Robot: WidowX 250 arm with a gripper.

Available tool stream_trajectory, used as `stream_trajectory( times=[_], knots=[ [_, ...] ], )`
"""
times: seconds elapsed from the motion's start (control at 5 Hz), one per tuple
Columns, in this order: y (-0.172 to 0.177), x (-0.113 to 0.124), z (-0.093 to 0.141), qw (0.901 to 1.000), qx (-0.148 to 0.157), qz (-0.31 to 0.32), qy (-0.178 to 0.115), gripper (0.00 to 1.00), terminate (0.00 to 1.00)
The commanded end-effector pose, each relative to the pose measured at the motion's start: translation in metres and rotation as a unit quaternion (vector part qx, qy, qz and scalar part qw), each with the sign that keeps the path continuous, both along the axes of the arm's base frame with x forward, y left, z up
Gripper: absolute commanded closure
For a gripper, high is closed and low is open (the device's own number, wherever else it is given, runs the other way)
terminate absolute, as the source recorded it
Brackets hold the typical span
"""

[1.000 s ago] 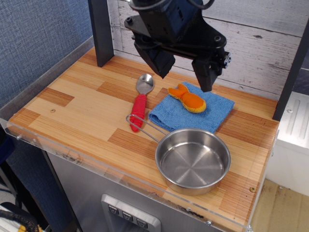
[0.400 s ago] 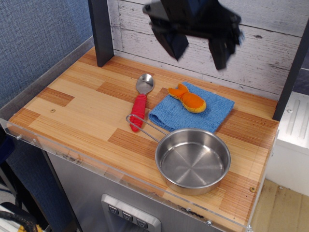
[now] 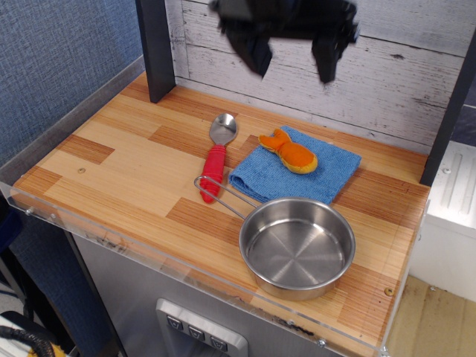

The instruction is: Move the fish to the far left of the spoon.

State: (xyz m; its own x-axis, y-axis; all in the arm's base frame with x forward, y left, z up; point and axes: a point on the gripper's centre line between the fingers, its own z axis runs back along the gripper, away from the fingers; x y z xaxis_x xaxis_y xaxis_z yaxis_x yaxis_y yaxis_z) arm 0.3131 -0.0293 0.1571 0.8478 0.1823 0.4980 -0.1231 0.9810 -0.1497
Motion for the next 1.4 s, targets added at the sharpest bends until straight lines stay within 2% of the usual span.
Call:
stream_trajectory(
  times=[0.0,0.4,0.8,1.2],
  knots=[
    [0.004,0.012,-0.013,0.9870,-0.065,0.147,-0.002,0.00,0.00],
    [0.001,0.037,-0.048,0.9683,-0.093,0.232,0.009,0.00,0.00],
    [-0.004,0.063,-0.075,0.9620,-0.105,0.251,0.025,0.00,0.00],
    [-0.001,0.063,-0.099,0.9589,-0.102,0.260,0.053,0.00,0.00]
  ],
)
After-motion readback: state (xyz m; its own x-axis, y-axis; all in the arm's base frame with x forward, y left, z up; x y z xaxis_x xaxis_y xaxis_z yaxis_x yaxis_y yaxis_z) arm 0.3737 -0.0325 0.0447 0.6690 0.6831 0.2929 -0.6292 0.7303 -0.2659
